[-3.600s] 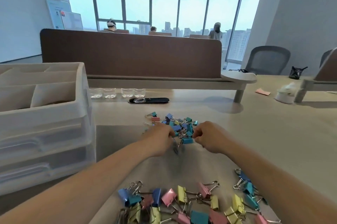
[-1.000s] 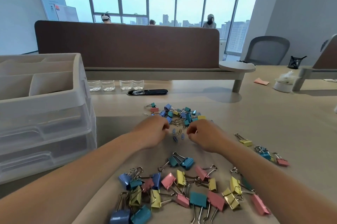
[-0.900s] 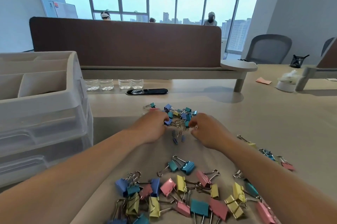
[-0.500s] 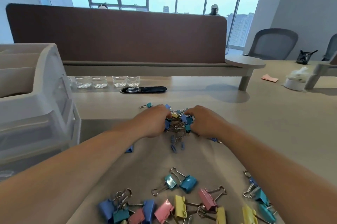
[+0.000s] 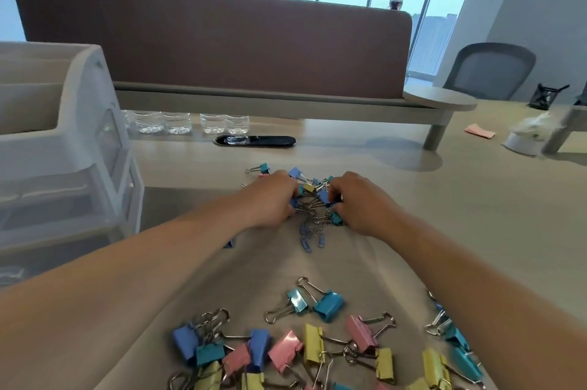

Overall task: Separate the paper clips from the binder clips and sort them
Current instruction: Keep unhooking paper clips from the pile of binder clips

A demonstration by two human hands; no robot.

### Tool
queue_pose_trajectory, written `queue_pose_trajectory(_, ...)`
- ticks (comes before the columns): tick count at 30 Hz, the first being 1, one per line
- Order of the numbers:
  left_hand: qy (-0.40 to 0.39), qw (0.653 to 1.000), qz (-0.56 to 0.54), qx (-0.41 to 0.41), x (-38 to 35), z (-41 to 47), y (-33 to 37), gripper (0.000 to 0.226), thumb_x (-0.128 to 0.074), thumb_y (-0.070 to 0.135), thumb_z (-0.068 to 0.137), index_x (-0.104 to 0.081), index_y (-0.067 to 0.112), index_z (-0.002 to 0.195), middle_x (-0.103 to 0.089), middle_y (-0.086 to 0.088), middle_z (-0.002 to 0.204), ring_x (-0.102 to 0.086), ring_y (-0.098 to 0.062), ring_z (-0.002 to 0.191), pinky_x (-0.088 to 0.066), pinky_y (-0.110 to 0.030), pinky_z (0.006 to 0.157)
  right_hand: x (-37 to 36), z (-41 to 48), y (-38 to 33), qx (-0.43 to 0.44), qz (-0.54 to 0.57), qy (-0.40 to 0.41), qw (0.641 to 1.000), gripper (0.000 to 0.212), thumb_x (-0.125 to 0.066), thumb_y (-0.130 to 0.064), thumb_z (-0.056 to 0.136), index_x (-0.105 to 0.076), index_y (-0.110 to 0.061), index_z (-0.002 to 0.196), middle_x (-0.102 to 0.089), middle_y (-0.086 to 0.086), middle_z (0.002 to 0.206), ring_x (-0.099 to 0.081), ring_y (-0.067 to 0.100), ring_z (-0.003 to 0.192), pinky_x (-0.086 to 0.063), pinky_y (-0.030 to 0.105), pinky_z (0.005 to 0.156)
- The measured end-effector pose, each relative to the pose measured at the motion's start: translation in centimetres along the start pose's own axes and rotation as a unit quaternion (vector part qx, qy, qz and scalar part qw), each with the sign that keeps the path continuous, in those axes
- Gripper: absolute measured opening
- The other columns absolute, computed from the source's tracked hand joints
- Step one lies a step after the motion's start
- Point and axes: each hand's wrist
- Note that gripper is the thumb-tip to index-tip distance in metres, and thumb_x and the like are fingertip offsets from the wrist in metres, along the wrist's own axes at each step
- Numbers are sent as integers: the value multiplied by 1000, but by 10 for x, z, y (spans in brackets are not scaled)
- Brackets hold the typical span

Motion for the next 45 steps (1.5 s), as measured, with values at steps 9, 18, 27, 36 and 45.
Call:
queue_pose_trajectory(9,27,999,-36,6,6,-8,1,36,-56,23,94,-54,7,126,-50,-9,114,-57,-27,98,-49,-43,89,9,-11,-1,-27,34,38,998,13,-50,-6,94,-53,-19,91,-58,3,96,-52,21,84,-42,31,65)
queue_pose_trajectory(18,30,997,-70,9,9,-16,5,35,-58,27,92,-58,15,125,-45,-2,110,-54,-20,96,-47,-34,88,16,-26,-3,-22,16,4,1000,21,-47,0,87,-59,-15,91,-57,2,96,-55,20,85,-49,31,72)
queue_pose_trajectory(27,30,996,-82,3,11,-21,13,29,-56,24,93,-61,15,120,-48,-4,117,-54,-22,100,-46,-34,90,15,-26,-6,11,-96,-57,994,18,-61,-20,88,-68,-7,98,-50,6,105,-59,23,81,-50,32,69)
queue_pose_trajectory(36,19,996,-82,1,9,-26,12,29,-57,24,92,-60,17,121,-48,-3,118,-54,-20,102,-46,-38,93,10,-18,-8,26,-123,-84,989,25,-60,-22,92,-68,-12,114,-48,7,114,-61,24,85,-53,38,78)
queue_pose_trajectory(45,18,996,-88,3,10,-29,13,29,-58,25,93,-61,17,120,-49,-4,117,-55,-20,100,-47,-37,92,10,-22,-12,25,-106,-52,993,25,-65,-21,91,-71,-16,114,-53,3,107,-61,20,87,-54,34,80)
Point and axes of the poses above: each hand's wrist, its own z-axis towards the middle knuckle, its own x-axis out of the back of the hand, y = z × x
